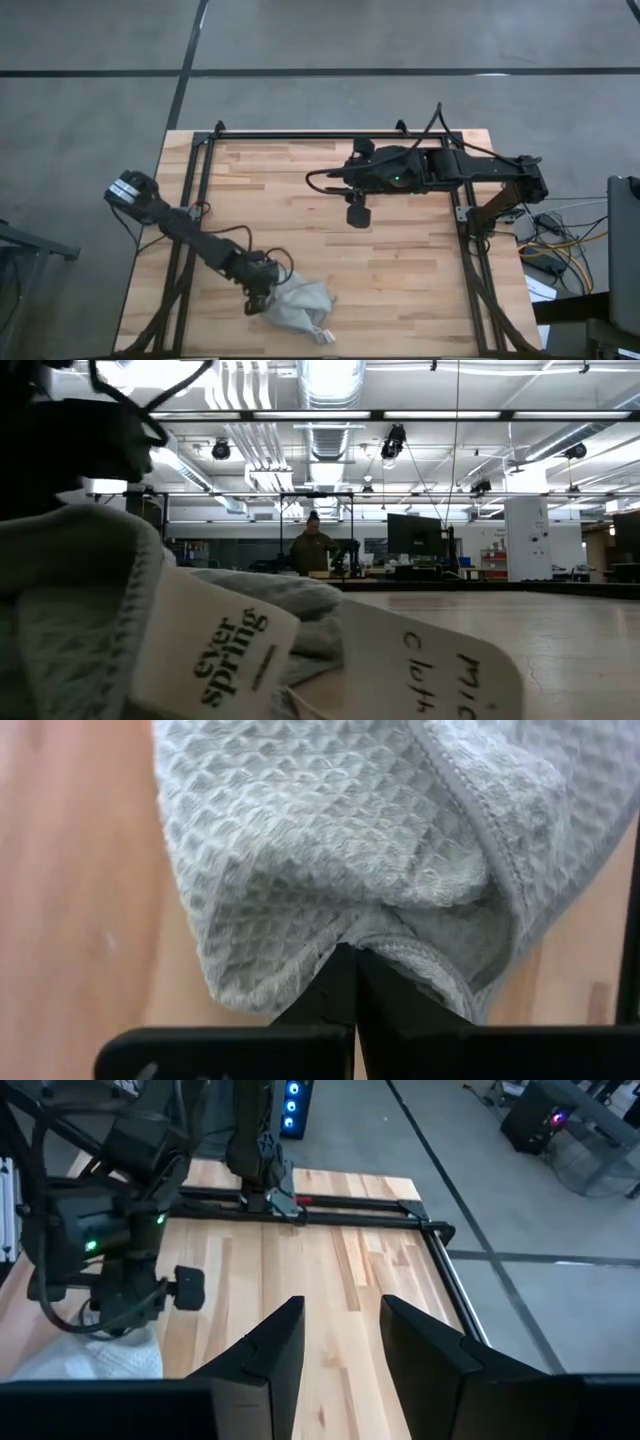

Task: Fold microfiber towels
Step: Prepare the microfiber cloth on the table

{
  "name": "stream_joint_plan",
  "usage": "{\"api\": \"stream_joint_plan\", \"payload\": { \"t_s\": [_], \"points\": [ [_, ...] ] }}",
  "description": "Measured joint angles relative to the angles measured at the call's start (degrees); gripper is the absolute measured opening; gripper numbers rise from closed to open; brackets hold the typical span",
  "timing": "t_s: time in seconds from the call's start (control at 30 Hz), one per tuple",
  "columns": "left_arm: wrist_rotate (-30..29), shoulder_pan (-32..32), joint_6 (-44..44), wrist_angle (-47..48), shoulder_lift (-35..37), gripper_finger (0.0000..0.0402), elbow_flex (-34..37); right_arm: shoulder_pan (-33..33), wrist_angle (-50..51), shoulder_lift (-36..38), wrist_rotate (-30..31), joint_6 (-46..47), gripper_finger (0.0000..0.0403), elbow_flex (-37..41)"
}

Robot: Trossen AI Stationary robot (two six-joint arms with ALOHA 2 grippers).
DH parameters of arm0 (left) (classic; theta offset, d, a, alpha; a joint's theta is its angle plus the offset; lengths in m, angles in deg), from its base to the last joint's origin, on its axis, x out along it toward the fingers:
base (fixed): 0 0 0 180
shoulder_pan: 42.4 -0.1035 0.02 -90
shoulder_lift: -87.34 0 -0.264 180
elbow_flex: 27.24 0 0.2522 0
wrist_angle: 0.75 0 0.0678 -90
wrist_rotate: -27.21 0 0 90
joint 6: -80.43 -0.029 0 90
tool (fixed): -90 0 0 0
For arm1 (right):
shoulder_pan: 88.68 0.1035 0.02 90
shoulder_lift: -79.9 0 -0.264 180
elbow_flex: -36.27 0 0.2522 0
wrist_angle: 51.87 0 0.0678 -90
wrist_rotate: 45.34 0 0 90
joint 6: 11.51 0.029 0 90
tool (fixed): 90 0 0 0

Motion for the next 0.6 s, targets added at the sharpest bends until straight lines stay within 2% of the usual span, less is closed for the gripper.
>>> {"api": "stream_joint_plan", "payload": {
  "t_s": [0.43, 0.6],
  "points": [
    [0.61, -12.90, -12.39, -4.27, -0.02, 0.0000, -0.02, 0.00, 6.48, 0.01, -0.05, 6.18, 0.0127, 0.08],
    [1.13, -15.98, -14.97, -4.22, -0.02, 0.0000, -0.02, 0.02, 10.18, 0.01, -0.22, 9.78, 0.0121, 1.69]
  ]
}}
